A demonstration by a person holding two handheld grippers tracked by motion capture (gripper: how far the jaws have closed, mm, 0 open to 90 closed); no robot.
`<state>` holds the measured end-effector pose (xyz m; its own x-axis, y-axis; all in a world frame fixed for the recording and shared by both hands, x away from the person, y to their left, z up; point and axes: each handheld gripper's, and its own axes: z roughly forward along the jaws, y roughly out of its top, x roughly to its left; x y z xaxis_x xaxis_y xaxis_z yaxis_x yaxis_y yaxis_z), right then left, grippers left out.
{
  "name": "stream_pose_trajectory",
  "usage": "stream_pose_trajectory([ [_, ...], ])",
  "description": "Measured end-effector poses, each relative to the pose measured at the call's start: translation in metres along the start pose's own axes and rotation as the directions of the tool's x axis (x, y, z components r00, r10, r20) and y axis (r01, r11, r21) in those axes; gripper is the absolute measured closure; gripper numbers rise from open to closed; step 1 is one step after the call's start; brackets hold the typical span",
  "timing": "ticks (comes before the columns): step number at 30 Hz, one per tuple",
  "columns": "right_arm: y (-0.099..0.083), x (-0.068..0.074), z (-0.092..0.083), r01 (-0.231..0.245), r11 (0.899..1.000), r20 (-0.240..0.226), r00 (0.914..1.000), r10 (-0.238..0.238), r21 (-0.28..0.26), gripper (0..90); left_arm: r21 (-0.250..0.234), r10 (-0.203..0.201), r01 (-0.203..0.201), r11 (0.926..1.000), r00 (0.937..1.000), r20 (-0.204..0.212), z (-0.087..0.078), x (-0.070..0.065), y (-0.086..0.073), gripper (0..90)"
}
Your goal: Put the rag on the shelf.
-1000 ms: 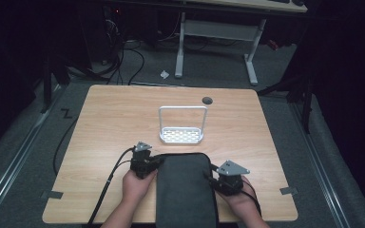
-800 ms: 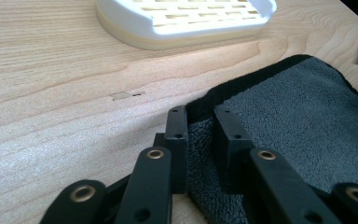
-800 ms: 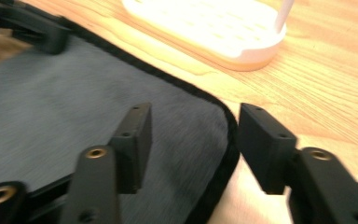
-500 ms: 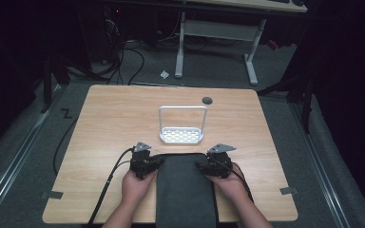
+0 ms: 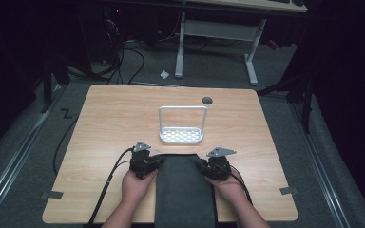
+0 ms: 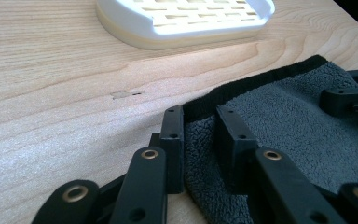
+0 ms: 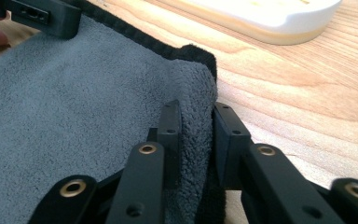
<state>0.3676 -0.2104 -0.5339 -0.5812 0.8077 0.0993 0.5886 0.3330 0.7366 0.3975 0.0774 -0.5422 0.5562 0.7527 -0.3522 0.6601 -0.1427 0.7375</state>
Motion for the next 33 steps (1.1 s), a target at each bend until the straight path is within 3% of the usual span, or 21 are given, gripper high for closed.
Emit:
stream_pose_trajectory([
  [5,0.0,0.002,0.0,0.008,1.0,0.018,0.9998,-0.008,-0.003,76.6,0.002,0.003,-0.003,1.0,1.0,-0.007,-0.001,0.0,-0.001,75.6],
  [12,0.001,0.006,-0.003,0.03,0.999,0.045,0.9986,-0.029,-0.026,76.7,-0.037,0.054,-0.054,0.9979,0.9985,-0.002,-0.005,-0.005,-0.002,82.7],
  [18,0.003,0.009,-0.011,0.034,0.997,0.05,0.9983,-0.031,-0.063,76.8,-0.087,0.053,-0.052,0.9949,0.9985,0.012,-0.013,-0.005,-0.003,82.7],
  [22,0.006,0.011,-0.015,0.037,0.996,0.057,0.9979,-0.032,-0.084,77.0,-0.111,0.046,-0.041,0.993,0.9979,0.046,-0.018,-0.006,0.0,82.4],
  [28,0.012,0.015,-0.023,0.039,0.993,0.057,0.9978,-0.033,-0.114,77.0,-0.156,0.116,-0.114,0.9811,0.9933,0.005,-0.031,-0.019,0.004,82.3],
  [33,0.02,0.019,-0.031,0.062,0.986,0.064,0.9966,-0.053,-0.156,76.9,-0.202,0.14,-0.135,0.9701,0.99,0.015,-0.045,-0.027,0.017,82.7],
])
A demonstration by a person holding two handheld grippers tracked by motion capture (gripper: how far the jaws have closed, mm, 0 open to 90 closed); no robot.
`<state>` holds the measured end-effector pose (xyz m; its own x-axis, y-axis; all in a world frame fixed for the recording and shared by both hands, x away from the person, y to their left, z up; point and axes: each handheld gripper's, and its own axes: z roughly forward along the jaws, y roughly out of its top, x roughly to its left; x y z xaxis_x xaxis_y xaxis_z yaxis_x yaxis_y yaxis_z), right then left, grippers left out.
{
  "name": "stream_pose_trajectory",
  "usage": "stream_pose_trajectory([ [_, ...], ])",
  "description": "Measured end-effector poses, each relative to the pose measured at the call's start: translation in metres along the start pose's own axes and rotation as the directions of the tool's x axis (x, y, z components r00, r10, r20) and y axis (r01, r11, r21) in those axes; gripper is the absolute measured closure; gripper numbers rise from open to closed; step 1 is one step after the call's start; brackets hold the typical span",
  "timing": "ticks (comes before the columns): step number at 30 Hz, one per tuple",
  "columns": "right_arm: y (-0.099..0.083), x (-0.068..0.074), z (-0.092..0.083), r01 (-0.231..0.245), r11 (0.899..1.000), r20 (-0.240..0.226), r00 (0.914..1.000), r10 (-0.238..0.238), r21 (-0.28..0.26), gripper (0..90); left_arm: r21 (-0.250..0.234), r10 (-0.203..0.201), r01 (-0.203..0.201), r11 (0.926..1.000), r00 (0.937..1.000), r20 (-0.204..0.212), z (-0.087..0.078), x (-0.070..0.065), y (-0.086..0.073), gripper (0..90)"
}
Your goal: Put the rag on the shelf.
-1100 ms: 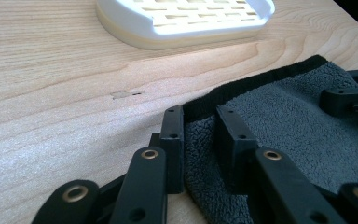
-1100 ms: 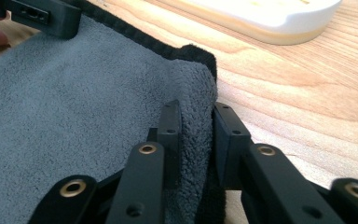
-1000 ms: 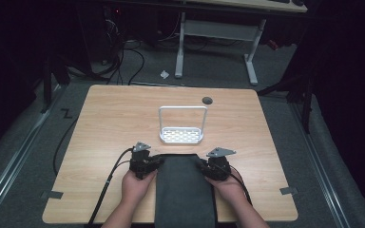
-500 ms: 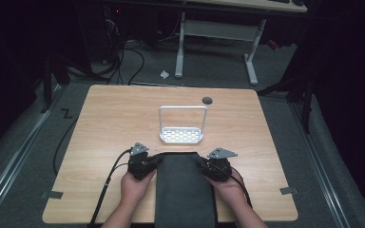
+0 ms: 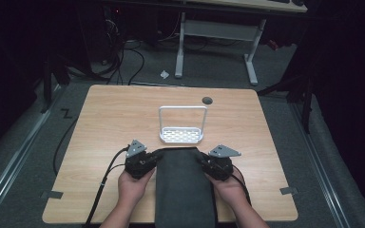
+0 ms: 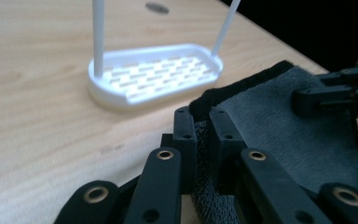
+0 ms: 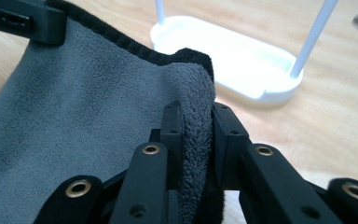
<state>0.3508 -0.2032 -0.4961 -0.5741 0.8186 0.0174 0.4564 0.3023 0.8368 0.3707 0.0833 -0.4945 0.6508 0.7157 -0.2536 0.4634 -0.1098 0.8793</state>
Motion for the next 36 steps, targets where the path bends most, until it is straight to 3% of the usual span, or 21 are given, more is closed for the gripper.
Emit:
stream_pose_trajectory([
  [8,0.028,0.003,-0.02,0.023,0.995,0.028,0.9994,-0.021,-0.097,76.7,-0.069,0.042,-0.043,0.9967,0.999,-0.012,-0.018,-0.006,0.033,82.7],
  [14,0.051,0.003,-0.031,0.038,0.986,0.038,0.9988,-0.032,-0.161,76.8,-0.123,0.08,-0.083,0.9889,0.9964,-0.027,-0.03,-0.011,0.062,82.8],
  [22,0.079,0.005,-0.045,0.075,0.97,0.071,0.9957,-0.06,-0.231,76.8,-0.197,0.105,-0.111,0.9741,0.9936,-0.043,-0.044,-0.016,0.094,82.8],
  [27,0.094,0.004,-0.053,0.088,0.96,0.082,0.9942,-0.069,-0.264,77.1,-0.23,0.141,-0.151,0.9613,0.9882,-0.06,-0.052,-0.021,0.112,82.8],
  [36,0.12,0.003,-0.068,0.101,0.936,0.103,0.9922,-0.07,-0.337,77.0,-0.298,0.168,-0.181,0.9373,0.9833,-0.069,-0.064,-0.029,0.14,83.2],
])
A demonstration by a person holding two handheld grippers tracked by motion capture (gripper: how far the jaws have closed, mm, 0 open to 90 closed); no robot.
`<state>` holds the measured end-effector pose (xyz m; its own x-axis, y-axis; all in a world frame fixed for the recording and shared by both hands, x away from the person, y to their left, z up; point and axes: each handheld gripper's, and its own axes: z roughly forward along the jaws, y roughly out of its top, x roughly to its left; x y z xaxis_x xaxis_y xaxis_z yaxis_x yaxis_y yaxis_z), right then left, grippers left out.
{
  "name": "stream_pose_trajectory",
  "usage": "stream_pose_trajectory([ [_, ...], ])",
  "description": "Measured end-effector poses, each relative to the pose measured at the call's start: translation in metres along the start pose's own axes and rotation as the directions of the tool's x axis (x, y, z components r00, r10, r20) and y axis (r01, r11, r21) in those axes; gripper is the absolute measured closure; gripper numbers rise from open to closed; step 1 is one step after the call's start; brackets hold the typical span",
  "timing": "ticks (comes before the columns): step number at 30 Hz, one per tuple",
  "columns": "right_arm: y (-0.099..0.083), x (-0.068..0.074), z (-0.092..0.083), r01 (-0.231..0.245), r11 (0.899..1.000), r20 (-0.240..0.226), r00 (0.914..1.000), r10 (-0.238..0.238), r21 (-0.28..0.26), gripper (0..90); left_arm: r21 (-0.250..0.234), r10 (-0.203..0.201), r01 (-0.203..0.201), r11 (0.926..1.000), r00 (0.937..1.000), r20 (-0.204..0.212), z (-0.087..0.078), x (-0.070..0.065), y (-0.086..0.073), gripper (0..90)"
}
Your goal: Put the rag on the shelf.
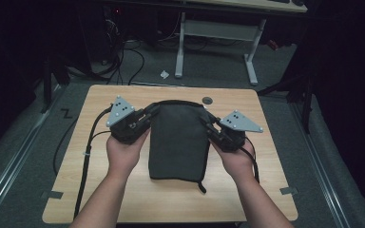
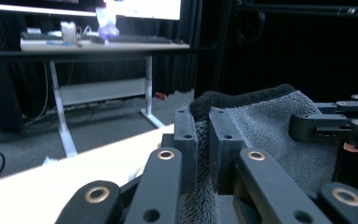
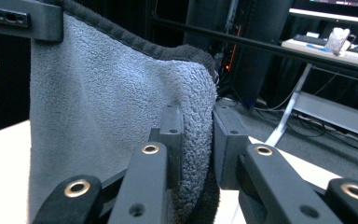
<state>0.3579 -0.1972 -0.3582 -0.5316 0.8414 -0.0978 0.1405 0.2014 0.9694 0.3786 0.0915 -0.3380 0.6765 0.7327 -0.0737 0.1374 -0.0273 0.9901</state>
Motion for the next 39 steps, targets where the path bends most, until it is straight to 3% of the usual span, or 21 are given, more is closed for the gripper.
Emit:
stream_pose_trajectory([
  [9,0.024,-0.005,-0.002,0.011,0.999,0.018,0.9998,-0.01,-0.047,77.1,-0.038,0.027,-0.027,0.9989,0.9996,-0.005,0.002,0.003,0.024,83.2],
  [15,0.036,-0.013,0.001,0.009,0.999,0.025,0.9997,-0.007,-0.048,77.0,-0.033,0.066,-0.067,0.9972,0.9977,-0.016,0.007,0.008,0.035,83.1],
  [19,0.042,-0.018,0.006,0.018,0.999,0.024,0.9996,-0.017,-0.048,77.0,-0.029,0.057,-0.057,0.998,0.9982,-0.019,0.015,0.016,0.038,83.1],
  [24,0.044,-0.026,0.02,0.009,0.999,0.018,0.9998,-0.008,-0.042,77.0,-0.008,0.062,-0.062,0.998,0.9975,-0.033,0.032,0.033,0.037,83.0],
  [30,0.04,-0.038,0.048,-0.029,0.999,0.002,0.9996,0.029,-0.02,77.0,0.005,0.032,-0.031,0.9995,0.9982,-0.051,0.049,0.051,0.033,82.9],
  [36,0.042,-0.053,0.071,-0.038,0.999,-0.006,0.9992,0.038,-0.007,77.0,0.026,0.053,-0.051,0.9984,0.9961,-0.071,0.066,0.065,0.032,82.9],
  [39,0.043,-0.063,0.082,-0.048,0.999,-0.012,0.9988,0.048,-0.004,76.9,0.042,0.045,-0.042,0.9982,0.9961,-0.076,0.076,0.075,0.032,82.9],
])
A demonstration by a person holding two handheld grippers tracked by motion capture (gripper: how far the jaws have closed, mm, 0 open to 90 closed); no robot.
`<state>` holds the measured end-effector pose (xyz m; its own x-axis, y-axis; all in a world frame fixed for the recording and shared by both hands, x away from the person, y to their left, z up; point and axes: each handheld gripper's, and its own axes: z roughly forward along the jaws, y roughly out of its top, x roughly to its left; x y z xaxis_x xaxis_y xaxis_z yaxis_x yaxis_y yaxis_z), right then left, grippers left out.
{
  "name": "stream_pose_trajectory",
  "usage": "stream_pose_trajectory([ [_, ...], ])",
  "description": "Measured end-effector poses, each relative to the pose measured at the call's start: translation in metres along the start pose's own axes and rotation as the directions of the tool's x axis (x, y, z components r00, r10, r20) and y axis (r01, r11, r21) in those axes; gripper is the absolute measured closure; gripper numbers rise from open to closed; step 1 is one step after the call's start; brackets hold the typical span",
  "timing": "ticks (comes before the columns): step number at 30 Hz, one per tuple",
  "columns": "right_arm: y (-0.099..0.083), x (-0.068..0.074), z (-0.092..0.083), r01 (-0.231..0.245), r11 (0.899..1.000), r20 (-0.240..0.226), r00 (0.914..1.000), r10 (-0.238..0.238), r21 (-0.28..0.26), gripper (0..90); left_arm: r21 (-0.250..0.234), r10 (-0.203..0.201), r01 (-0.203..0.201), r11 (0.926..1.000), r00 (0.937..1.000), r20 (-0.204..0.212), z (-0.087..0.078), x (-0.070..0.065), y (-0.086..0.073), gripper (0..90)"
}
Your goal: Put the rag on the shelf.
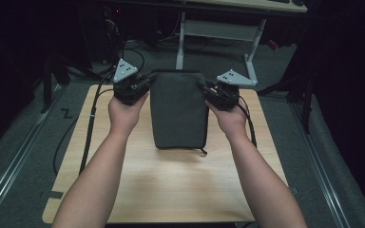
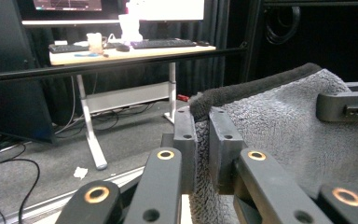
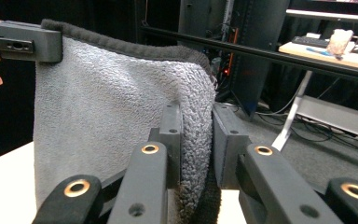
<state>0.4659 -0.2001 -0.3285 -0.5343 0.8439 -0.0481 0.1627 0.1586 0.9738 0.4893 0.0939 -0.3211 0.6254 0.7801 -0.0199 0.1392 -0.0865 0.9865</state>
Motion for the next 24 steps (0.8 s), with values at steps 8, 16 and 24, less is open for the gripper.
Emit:
stream_pose_trajectory([
  [8,-0.01,-0.02,0.029,0.016,0.998,-0.019,0.9997,-0.015,0.066,76.9,0.094,-0.001,0.003,0.9956,0.9999,-0.016,0.029,0.016,-0.016,82.4],
  [16,-0.029,-0.034,0.04,-0.005,0.989,-0.048,0.9988,0.012,0.148,76.3,0.221,-0.072,0.07,0.9728,0.9974,0.002,0.052,0.024,-0.051,83.9],
  [24,-0.054,-0.043,0.044,-0.049,0.98,-0.071,0.9954,0.064,0.194,76.6,0.287,-0.13,0.118,0.9507,0.9911,0.026,0.06,0.024,-0.079,84.2],
])
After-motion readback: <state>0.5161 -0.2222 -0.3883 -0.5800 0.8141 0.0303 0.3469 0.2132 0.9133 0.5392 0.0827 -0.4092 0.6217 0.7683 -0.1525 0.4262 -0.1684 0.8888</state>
